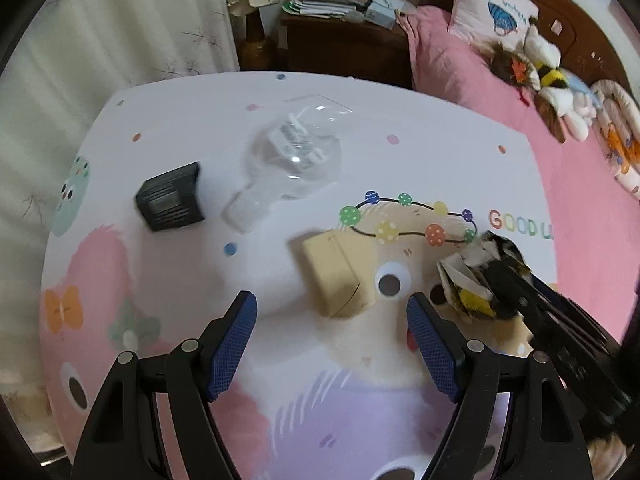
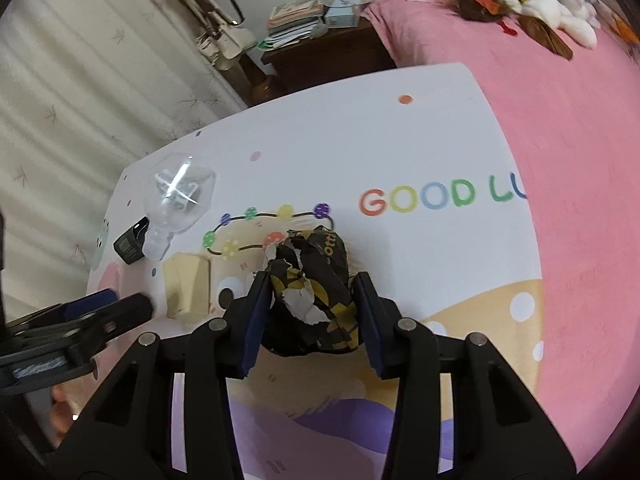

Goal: Collect trash
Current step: 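Grasp the beige box with the left tool while the right tool holds the wrapper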

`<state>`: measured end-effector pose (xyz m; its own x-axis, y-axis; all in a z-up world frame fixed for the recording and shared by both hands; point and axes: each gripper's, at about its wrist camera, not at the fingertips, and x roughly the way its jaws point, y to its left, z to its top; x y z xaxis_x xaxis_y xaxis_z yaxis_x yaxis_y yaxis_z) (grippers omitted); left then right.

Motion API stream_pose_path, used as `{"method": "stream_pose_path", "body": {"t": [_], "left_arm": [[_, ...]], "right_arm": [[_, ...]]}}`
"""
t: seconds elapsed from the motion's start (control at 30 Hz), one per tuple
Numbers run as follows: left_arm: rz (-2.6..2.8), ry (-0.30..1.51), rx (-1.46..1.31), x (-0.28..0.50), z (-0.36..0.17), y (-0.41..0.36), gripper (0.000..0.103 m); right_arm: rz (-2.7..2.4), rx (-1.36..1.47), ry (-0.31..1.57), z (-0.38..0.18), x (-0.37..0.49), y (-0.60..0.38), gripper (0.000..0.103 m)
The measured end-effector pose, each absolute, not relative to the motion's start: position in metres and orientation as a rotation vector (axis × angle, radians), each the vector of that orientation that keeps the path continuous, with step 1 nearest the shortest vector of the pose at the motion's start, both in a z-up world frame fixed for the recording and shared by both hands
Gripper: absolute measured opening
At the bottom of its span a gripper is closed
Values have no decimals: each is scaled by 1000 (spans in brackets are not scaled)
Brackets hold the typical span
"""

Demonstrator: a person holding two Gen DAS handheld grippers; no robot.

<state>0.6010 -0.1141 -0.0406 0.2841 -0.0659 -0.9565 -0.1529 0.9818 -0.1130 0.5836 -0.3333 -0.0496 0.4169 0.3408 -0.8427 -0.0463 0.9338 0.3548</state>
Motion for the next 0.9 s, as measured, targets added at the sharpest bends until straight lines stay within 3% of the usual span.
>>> {"method": "stream_pose_path", "body": {"t": [0.13,0.33,0.53,0.9], "left_arm": [[67,1318,-162,621,-63,-127,67],[124,1320,-170,641,-86,-133,64],[137,1302,-202,646,-98,-134,48],[117,1224,-264,624,-95,-124,46]], "right_arm": [[247,335,1114,-52,581,-343,39],[253,356,1108,-53,580,-348,39],[256,354,1097,-54,577,-349,39],[261,344,1087,-53,563,-346,39]]}}
